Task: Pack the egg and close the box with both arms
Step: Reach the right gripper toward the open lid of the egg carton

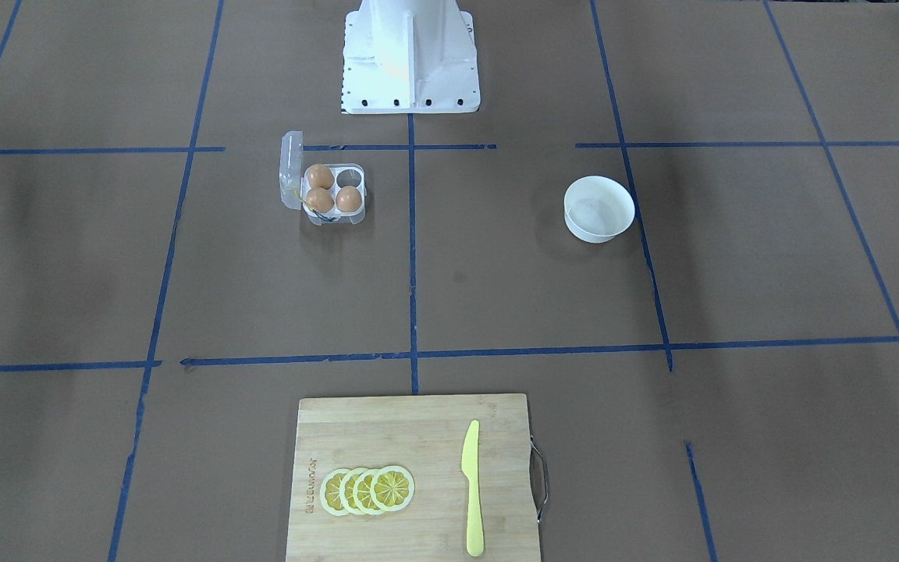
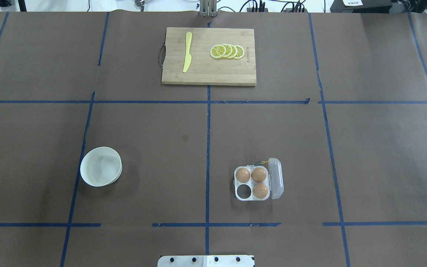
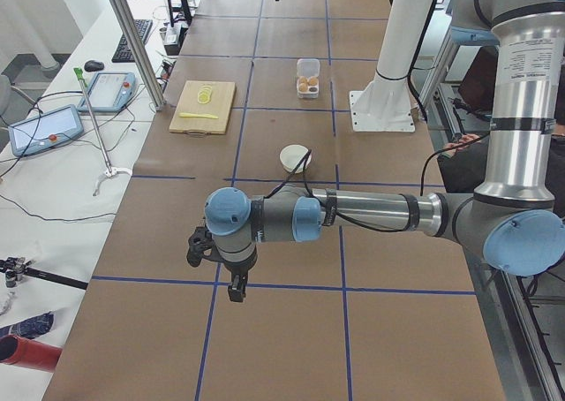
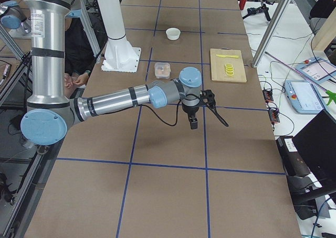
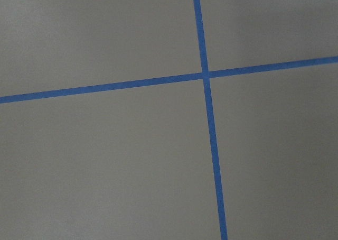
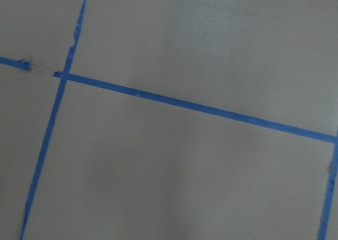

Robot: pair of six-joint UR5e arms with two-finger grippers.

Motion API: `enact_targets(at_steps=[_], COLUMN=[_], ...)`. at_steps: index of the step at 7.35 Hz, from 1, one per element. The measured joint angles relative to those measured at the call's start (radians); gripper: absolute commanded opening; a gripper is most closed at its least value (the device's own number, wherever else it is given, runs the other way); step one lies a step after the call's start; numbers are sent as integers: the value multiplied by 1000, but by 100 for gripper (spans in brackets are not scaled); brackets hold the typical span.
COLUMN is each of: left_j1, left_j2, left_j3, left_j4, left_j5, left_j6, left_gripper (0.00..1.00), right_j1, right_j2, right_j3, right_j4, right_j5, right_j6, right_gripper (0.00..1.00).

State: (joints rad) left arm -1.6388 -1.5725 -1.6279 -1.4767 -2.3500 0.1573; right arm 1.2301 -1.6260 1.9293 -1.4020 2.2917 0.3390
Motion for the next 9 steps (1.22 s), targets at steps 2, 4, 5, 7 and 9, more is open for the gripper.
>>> enact_targets(at_steps=[2,4,5,7,9], left_j1=[0,1,2,2,2], left_j2=[-5,-8,-10,-15,-21], left_j3=[-2,-6,-6,-6,-6], left_j4=[-2,-3,-3,-4,-5], left_j5=[-2,-3,-3,-4,-5], left_j6=[-9,-9,-9,-9,-9], left_gripper=[100,100,100,100,100], right_j1=[-153,-358,-452,-610,-720], right_j2=[1,31,68,170,284], right_j3=[18,26,28,29,30], right_j4=[123,228,249,257,205], right_j5=[-48,-150,-213,-313,-394], right_j6=[243,534,656,838,949], right_gripper=[49,40,40,40,40])
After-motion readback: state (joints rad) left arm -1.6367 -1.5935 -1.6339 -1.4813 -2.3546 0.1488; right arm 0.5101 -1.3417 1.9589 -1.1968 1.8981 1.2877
